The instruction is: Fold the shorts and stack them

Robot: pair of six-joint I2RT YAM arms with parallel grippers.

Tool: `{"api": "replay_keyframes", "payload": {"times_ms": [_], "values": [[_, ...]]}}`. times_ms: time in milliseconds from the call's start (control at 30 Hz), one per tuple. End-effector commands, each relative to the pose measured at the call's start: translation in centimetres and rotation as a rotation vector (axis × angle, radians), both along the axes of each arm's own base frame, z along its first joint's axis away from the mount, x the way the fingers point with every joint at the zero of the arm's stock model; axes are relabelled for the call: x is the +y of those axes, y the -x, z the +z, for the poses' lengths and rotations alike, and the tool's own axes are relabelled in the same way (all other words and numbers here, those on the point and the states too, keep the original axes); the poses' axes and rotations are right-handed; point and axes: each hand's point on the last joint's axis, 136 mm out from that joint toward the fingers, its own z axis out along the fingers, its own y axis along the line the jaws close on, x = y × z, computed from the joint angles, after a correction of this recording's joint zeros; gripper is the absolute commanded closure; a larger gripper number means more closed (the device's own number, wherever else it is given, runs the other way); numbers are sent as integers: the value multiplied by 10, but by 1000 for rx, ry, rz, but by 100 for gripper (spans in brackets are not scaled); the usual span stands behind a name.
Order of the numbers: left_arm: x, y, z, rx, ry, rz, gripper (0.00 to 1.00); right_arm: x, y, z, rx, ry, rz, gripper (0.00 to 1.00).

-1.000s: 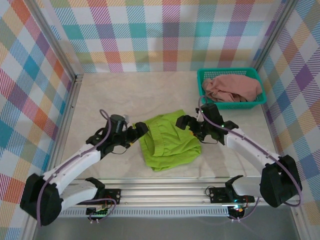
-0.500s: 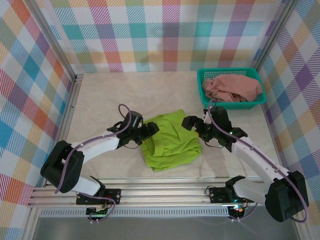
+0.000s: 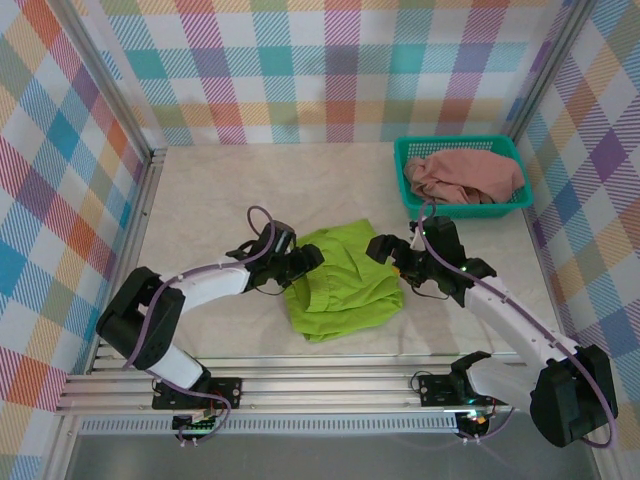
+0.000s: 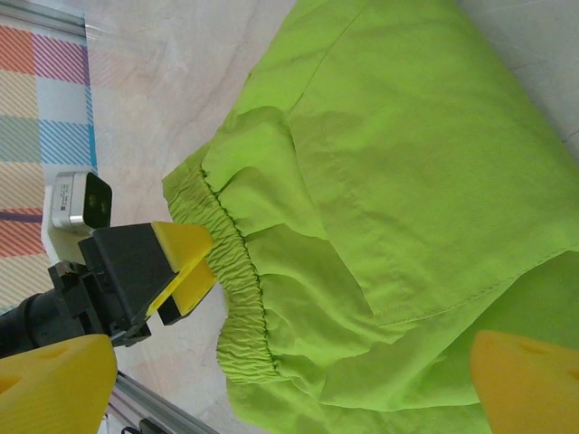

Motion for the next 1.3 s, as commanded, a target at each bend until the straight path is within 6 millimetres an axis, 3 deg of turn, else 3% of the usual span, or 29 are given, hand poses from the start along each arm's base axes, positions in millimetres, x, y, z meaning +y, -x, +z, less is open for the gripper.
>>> {"api": "replay_keyframes", "payload": {"times_ms": [0, 133, 233, 333, 467, 800, 933, 1100, 1267], "values": [[-14, -3, 5, -25, -1, -24, 29, -1, 2, -1, -6, -7, 9, 0], [-26, -1, 13, -39, 13, -47, 31, -1, 2, -6, 10, -5, 4, 1], [-29, -1, 13, -35, 25, -37, 35, 1, 1, -11, 27, -10, 4, 1], [-28, -2, 18, -49, 46, -14, 45, 2, 1, -18, 45, -15, 2, 1], [-29, -6, 26, -69, 54, -7, 48, 3, 2, -27, 68, -20, -2, 1], [-42, -5, 0, -22, 44, -23, 55, 6, -1, -36, 92, -28, -3, 0], [-49, -8, 1, -28, 52, -27, 71, 8, -1, -45, 118, -34, 1, 1], [-58, -13, 19, -69, 75, -51, 100, 11, -3, -46, 112, -54, 6, 1], [-58, -16, 55, -122, 55, -72, 100, -4, -7, -13, 5, -16, -19, 1]]}}
